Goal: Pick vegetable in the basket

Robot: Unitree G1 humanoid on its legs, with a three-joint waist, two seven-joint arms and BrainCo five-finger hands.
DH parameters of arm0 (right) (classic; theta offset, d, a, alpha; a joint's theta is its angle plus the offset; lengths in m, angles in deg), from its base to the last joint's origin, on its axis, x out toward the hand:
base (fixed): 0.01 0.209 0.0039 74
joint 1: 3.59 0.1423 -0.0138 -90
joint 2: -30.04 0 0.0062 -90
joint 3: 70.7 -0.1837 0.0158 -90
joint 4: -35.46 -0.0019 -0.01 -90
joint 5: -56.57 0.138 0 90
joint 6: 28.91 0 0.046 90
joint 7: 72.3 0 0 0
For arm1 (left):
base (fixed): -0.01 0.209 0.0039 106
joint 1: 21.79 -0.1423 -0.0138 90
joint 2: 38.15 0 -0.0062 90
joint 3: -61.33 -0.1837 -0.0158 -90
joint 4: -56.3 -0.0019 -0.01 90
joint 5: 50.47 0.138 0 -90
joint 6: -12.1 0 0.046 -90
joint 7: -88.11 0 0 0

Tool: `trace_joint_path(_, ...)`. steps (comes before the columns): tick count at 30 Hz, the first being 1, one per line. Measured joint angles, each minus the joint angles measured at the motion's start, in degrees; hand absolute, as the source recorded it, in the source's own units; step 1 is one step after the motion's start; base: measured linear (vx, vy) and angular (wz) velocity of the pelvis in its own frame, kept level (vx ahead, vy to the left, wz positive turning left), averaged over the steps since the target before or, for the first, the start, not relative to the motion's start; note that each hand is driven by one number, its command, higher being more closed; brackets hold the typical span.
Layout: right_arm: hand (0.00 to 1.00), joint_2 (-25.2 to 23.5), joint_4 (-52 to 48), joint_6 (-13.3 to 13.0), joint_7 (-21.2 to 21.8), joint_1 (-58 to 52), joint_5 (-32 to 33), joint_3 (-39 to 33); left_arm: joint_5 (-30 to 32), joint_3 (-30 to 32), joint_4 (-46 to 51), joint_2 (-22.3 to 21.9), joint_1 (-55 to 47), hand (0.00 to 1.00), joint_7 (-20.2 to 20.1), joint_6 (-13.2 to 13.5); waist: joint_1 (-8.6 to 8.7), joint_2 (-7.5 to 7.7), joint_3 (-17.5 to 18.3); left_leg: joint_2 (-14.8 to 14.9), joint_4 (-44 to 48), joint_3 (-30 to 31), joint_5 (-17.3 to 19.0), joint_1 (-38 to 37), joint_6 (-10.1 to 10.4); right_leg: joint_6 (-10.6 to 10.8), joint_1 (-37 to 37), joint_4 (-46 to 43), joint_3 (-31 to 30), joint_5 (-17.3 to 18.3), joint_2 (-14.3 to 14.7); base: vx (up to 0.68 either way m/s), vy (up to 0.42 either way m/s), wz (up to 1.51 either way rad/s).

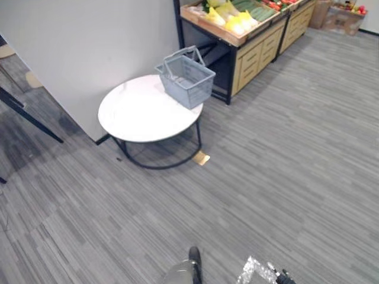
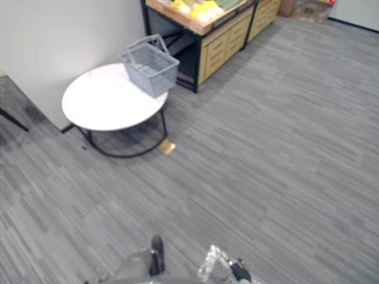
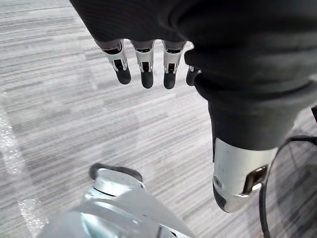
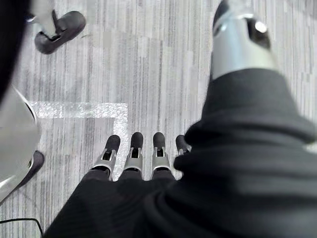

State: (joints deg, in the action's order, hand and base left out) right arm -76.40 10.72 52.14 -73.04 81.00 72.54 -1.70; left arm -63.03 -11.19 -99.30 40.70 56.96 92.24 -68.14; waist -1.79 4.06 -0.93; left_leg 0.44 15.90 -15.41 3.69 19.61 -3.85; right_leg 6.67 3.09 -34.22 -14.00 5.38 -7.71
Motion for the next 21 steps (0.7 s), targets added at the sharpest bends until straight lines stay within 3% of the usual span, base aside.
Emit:
trace_joint_path(1,0.0,0.3,0.7,-0.1,0.0,-0.1,-0.3,0.1,0.0,-2.0,0.0,0.8,0.0,0.0,0.0,0.0,0.29,0.19,0.1,-1.0,-2.2,0.1,1.9,-4.0,-0.2,5.9,-3.5,-9.1,0.8,-10.0,0.1,0.51,0.227,-0.04)
trace_joint_path(2,0.0,0.4,1.0,0.0,0.1,-0.1,-0.3,0.4,0.0,-3.0,0.0,1.2,0.0,0.0,0.0,-0.1,0.39,0.06,-0.2,-1.3,-2.9,0.1,2.7,-5.8,-0.2,8.2,-5.7,-14.2,1.6,-11.8,0.1,0.47,0.177,-0.04)
trace_joint_path(3,0.0,0.6,1.1,0.0,0.1,-0.5,-0.4,1.2,0.0,-5.2,0.0,2.0,0.6,0.0,0.0,-0.4,0.99,0.1,-0.4,-1.8,-3.6,0.5,4.2,-9.5,-0.3,7.0,-10.4,-24.8,4.7,-10.8,-0.3,0.47,0.123,-0.02)
trace_joint_path(4,0.0,0.7,0.7,-0.1,0.1,-0.7,-0.3,0.9,0.0,-6.5,-0.2,2.3,0.8,0.0,-0.1,-0.4,1.89,-0.28,-0.8,-2.1,-5.2,0.9,5.3,-13.8,-0.5,3.6,-14.4,-32.0,8.8,-8.2,-0.8,0.47,0.101,0.02)
trace_joint_path(5,0.0,1.5,0.6,-0.2,0.0,-0.6,-0.4,0.8,0.2,-7.2,-0.4,2.5,1.1,0.0,-0.1,-0.4,2.72,-0.69,-1.1,-2.2,-6.8,1.3,5.7,-17.4,-0.5,2.3,-17.0,-35.0,11.7,-5.6,-1.2,0.38,0.066,0.09)
trace_joint_path(6,0.0,1.9,0.6,-0.2,0.1,-0.6,-0.4,0.9,0.2,-7.6,-0.5,2.5,1.4,0.0,-0.1,-0.4,2.96,-0.98,-1.3,-2.3,-7.9,1.8,5.7,-19.6,-0.4,1.4,-18.4,-35.4,13.5,-3.7,-1.4,0.48,0.043,0.24)
trace_joint_path(7,0.0,2.4,0.7,-0.2,0.0,-1.0,-0.3,0.3,0.2,-8.2,-0.5,2.3,2.5,0.0,-0.1,-0.4,3.32,-1.35,-1.9,-2.2,-10.2,2.5,5.7,-24.0,-0.4,-2.0,-20.8,-33.4,16.6,0.7,-1.8,0.54,0.009,0.4)
trace_joint_path(8,0.0,2.4,0.7,-0.2,0.0,-1.4,-0.3,-0.7,0.1,-8.1,-0.3,1.8,4.2,0.0,-0.1,-0.3,3.33,-1.41,-2.4,-2.0,-11.9,3.1,5.8,-27.1,-0.4,-3.6,-22.8,-27.5,19.5,3.3,-2.6,0.51,-0.02,0.48)
trace_joint_path(11,0.0,1.9,0.5,-0.2,0.0,-2.3,-0.3,-1.2,-0.2,-7.2,0.8,-0.8,6.4,0.0,-0.2,-0.1,3.6,-2.13,-3.0,-0.7,-14.2,4.3,7.7,-31.2,1.2,-4.2,-25.4,-11.4,23.8,3.9,-3.7,0.37,-0.115,0.55)
trace_joint_path(13,0.0,2.0,-0.4,-0.1,0.0,-2.6,-0.3,-0.9,-0.3,-5.6,2.0,-2.7,6.5,0.0,-0.4,0.2,3.48,-2.27,-3.3,1.0,-14.6,5.4,10.6,-34.2,3.7,-2.8,-25.8,5.9,23.7,2.5,-3.5,0.45,-0.248,0.31)
trace_joint_path(14,0.0,2.0,-0.6,-0.1,0.0,-2.6,-0.3,-0.9,-0.3,-5.2,1.8,-2.9,6.4,0.0,-0.4,0.2,3.31,-2.3,-3.4,1.5,-14.6,5.4,11.6,-35.1,4.5,-3.1,-25.7,10.2,23.3,1.5,-3.4,0.49,-0.311,0.09)
trace_joint_path(15,0.0,2.1,-1.5,-0.1,0.0,-2.7,-0.3,-0.6,-0.3,-3.9,1.6,-3.4,6.1,0.0,-0.4,0.1,3.33,-2.65,-3.9,3.0,-14.2,5.4,13.9,-36.9,6.0,-2.5,-25.2,14.1,23.1,-4.7,-2.9,0.53,-0.312,-0.13)
trace_joint_path(16,0.0,3.1,-1.9,-0.1,0.1,-2.5,-0.3,-0.7,-0.3,-2.3,1.1,-4.9,6.2,0.0,-0.3,0.1,3.07,-4.44,-4.3,5.5,-13.6,5.0,15.3,-38.1,6.4,-3.7,-24.4,12.4,24.4,-4.9,-0.2,0.64,-0.346,-0.16)
trace_joint_path(17,0.0,3.2,-2.1,-0.3,-0.1,-1.9,-0.3,-0.9,-0.3,-1.5,0.9,-5.3,6.4,0.0,-0.5,0.2,2.8,-5.44,-4.6,5.8,-13.0,5.1,14.8,-38.3,6.6,-4.1,-24.7,10.6,24.5,-3.2,0.2,0.6,-0.345,-0.17)
trace_joint_path(19,0.0,2.9,-2.9,-0.6,0.1,-0.7,-0.3,-1.1,-0.3,-1.1,1.1,-6.0,7.4,0.0,-0.7,0.4,3.32,-4.53,-6.6,6.2,-11.3,5.5,12.3,-39.3,7.3,-4.2,-25.5,3.9,24.4,2.6,-0.4,0.43,-0.293,0.05)
trace_joint_path(21,0.0,3.3,-3.7,-0.7,0.1,-1.6,-0.3,-1.1,-0.3,0.9,0.5,-7.0,7.4,0.0,-0.8,0.7,3.36,-5.78,-5.7,7.8,-8.9,8.5,9.7,-39.6,6.7,-4.6,-23.8,1.2,26.4,8.0,0.0,0.46,-0.291,0.32)
